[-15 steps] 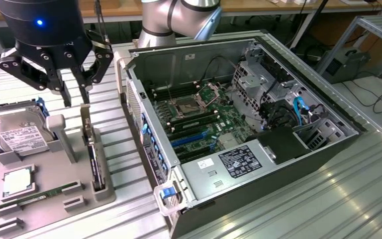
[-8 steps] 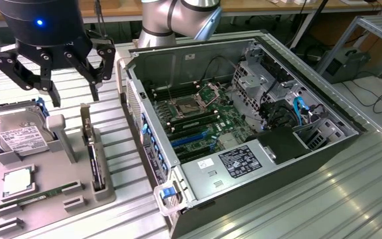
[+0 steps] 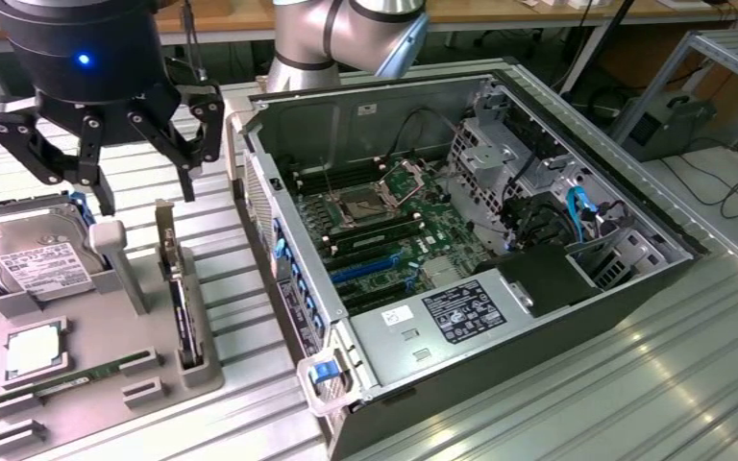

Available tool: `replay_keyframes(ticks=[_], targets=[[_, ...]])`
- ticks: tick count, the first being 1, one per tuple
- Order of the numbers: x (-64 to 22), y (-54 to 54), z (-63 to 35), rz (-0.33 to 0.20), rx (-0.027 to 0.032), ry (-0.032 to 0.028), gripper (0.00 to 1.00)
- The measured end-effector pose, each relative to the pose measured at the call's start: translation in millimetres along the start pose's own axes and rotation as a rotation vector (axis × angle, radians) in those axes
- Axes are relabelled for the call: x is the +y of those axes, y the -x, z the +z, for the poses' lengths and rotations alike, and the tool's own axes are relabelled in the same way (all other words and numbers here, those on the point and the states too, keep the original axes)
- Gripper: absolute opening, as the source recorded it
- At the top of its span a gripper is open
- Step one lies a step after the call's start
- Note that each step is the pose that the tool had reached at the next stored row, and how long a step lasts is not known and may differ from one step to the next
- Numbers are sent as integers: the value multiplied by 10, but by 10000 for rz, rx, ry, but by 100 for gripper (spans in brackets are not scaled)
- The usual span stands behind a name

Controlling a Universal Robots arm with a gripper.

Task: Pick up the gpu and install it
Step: 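Pick up the gpu and move the gpu toward the slot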

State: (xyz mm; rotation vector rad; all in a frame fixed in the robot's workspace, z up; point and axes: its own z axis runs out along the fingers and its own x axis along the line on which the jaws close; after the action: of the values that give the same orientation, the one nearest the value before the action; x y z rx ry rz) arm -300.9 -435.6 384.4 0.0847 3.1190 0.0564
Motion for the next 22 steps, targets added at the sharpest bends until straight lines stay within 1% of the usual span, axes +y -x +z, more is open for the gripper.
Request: replay_keyframes(ticks=[2, 5, 9, 11, 15, 18, 22], targets=[[0, 0, 15, 0, 2, -6, 66], [-1, 0, 33, -1, 0, -31, 66], [-3, -1, 80, -3, -5, -127, 66], [-4, -2, 111, -3, -6, -149, 66], [-6, -3, 169, -3, -6, -153, 66], [-9, -5, 259, -2, -4, -153, 66], [-11, -6, 296, -2, 1, -154, 66]])
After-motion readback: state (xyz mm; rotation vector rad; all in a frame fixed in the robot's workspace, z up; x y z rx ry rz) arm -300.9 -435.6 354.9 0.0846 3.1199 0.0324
